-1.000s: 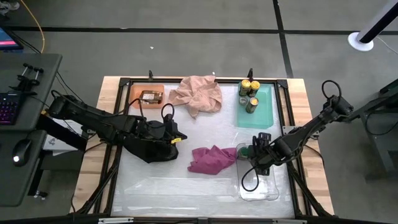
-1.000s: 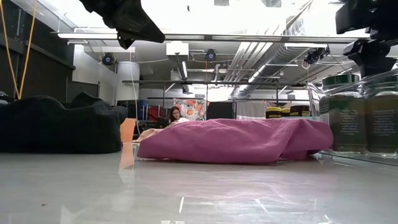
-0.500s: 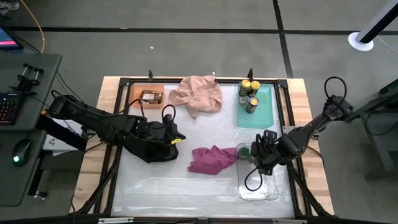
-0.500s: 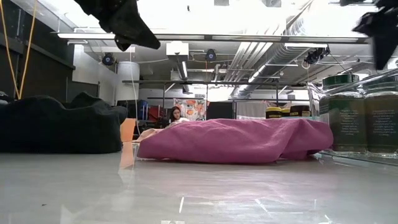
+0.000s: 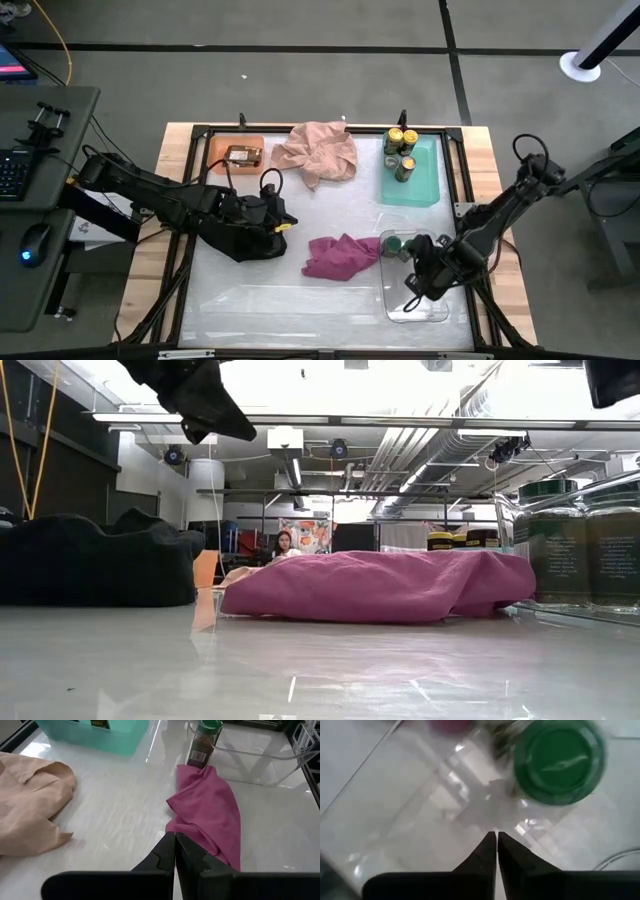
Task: Sort spices by type
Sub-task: Adjust the green seasoning bottles
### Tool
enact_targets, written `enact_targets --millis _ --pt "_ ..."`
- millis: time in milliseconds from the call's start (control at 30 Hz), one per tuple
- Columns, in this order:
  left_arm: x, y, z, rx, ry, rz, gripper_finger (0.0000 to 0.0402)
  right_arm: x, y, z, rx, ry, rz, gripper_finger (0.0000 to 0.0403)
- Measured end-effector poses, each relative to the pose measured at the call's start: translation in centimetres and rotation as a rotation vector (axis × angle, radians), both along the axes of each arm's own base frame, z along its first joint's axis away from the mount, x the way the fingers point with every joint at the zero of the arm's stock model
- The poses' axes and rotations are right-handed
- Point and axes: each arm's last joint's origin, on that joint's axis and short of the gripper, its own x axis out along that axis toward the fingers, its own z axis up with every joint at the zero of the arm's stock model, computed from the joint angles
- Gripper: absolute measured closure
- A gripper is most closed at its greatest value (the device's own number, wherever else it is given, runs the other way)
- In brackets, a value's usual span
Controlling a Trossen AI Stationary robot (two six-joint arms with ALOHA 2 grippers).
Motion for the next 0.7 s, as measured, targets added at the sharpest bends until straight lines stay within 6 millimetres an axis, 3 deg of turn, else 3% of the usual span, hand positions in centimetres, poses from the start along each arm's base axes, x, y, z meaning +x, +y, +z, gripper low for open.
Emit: enact_targets --millis 133,367,700 --pt "0.0 0.0 0.0 0.003 -0.001 -0.002 0.0401 0.6 -0.3 -1.0 -0.082 0.002 -0.096 0.0399" --pt "0.0 0.0 0.0 0.003 -0.001 -0.003 0.0401 1.3 0.2 -2.8 -0.131 0.062 -0.096 0.0402" --pt "0.0 0.0 0.0 0.014 -0.002 0.010 0.0402 1.8 0.4 -3.1 -0.160 0.009 -0.101 0.0402"
